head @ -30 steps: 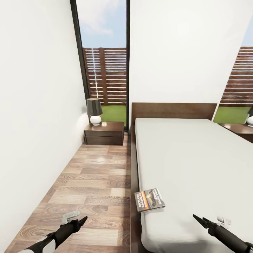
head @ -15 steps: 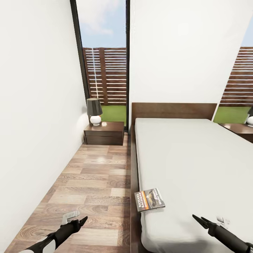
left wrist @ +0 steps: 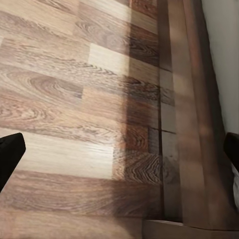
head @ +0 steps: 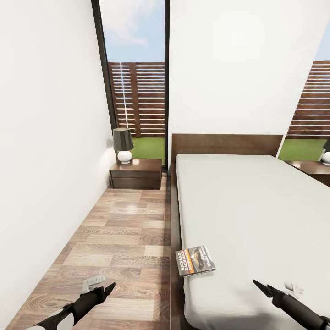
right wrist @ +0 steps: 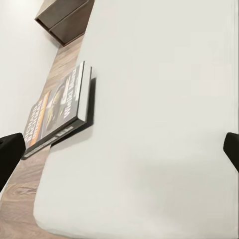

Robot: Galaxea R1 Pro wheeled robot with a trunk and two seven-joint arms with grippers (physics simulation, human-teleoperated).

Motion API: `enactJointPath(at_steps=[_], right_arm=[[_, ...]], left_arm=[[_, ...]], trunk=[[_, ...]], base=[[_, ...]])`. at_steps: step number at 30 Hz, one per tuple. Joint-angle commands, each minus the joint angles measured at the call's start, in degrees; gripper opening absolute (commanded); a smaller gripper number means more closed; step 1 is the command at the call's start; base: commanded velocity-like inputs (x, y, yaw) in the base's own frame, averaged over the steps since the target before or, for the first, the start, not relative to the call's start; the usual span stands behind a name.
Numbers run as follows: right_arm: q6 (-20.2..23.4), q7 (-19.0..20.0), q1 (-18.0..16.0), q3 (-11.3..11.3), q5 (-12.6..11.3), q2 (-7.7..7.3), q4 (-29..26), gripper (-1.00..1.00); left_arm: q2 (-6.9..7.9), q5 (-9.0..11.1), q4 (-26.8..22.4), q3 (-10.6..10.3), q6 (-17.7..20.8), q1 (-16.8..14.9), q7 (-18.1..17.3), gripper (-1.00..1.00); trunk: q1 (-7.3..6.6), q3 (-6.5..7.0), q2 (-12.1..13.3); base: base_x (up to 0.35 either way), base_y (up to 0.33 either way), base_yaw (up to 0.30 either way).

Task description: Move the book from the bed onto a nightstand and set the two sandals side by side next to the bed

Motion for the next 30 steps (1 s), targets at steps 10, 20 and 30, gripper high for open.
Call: enactJointPath(at_steps=[10,20,30], right_arm=[[-0.7,-0.88,-0.11,0.57,-0.35,0.37,0.15,1.0],[-0.79,-1.01,-0.1,0.58,-0.29,0.63,0.15,1.0],[-0.79,-0.96,-0.11,0.6,-0.28,0.63,0.15,1.0]], left_arm=[[0.01,0.4,0.08,-0.48,-0.26,-0.04,-0.19,1.0],[-0.05,0.4,0.08,-0.48,-0.26,-0.02,-0.17,1.0],[-0.06,0.4,0.08,-0.48,-0.26,-0.02,-0.19,1.0]], trunk=[[0.0,-0.06,-0.03],[0.0,-0.06,-0.03],[0.0,-0.06,-0.03]], base=[[0.0,0.0,0.0],[-0.043,0.0,0.0],[-0.097,0.06,0.0]])
